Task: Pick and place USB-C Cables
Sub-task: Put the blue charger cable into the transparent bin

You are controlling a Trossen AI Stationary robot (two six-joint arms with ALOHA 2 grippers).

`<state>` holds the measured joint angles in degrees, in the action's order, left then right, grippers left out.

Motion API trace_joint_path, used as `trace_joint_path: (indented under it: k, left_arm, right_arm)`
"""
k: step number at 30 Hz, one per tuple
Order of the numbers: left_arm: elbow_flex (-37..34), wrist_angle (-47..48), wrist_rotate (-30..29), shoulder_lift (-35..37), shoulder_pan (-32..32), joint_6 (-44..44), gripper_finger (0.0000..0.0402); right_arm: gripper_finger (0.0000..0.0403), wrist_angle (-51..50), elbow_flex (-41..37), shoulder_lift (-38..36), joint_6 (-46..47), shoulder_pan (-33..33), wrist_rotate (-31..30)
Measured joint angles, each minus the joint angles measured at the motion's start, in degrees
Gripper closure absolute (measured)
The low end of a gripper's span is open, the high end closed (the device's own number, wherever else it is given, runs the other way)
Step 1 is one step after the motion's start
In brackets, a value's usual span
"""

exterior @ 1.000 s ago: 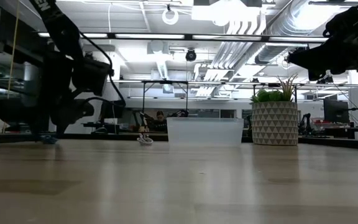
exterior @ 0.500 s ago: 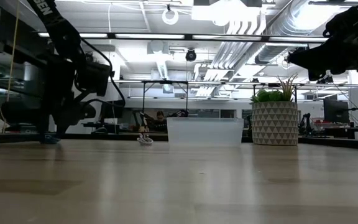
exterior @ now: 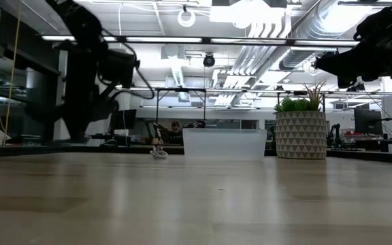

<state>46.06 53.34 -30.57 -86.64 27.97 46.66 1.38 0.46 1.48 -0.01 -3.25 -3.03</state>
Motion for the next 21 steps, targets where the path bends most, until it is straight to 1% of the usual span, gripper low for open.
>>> trace_joint_path:
  k: [2,4,6,7,9,10,12,14,16,18,19,21]
  left_arm:
    - [4.6,4.3,-2.0,1.2,-0.4,-1.7,0.0399]
    - [9.8,6.1,-2.1,3.2,-0.5,-3.3,0.0399]
    - [15.0,3.5,0.6,6.2,0.0,-4.6,0.04]
    - [17.2,0.4,3.4,7.8,0.5,-5.4,0.04]
    - [19.6,-9.2,9.7,11.2,1.4,-7.2,0.04]
    - [19.9,-15.5,13.1,12.7,1.7,-8.4,0.0401]
    - [19.4,-27.7,20.6,14.8,1.8,-11.5,0.0401]
    - [18.6,-37.7,29.2,15.0,1.7,-15.5,0.0401]
    - [16.9,-47.4,37.1,13.6,1.6,-20.4,0.0401]
    - [14.4,-59.2,43.2,10.9,0.8,-25.6,0.0401]
    - [13.1,-65.4,44.8,9.1,0.3,-28.5,0.0401]
    - [10.3,-79.0,45.7,4.9,-1.0,-34.8,0.0401]
  right_arm:
    - [0.0402,0.0,0.0,0.0,0.0,0.0,0.0]
    - [0.0402,0.0,0.0,0.0,0.0,0.0,0.0]
    - [0.0402,0.0,0.0,0.0,0.0,0.0,0.0]
    - [0.0402,0.0,0.0,0.0,0.0,0.0,0.0]
    - [0.0402,0.0,0.0,0.0,0.0,0.0,0.0]
    - [0.0402,0.0,0.0,0.0,0.0,0.0,0.0]
    - [0.0402,0.0,0.0,0.0,0.0,0.0,0.0]
    - [0.0402,0.0,0.0,0.0,0.0,0.0,0.0]
    - [0.0402,0.0,0.0,0.0,0.0,0.0,0.0]
    - [0.0402,0.0,0.0,0.0,0.0,0.0,0.0]
    - [0.0402,0.0,0.0,0.0,0.0,0.0,0.0]
    - [0.0402,0.0,0.0,0.0,0.0,0.0,0.0]
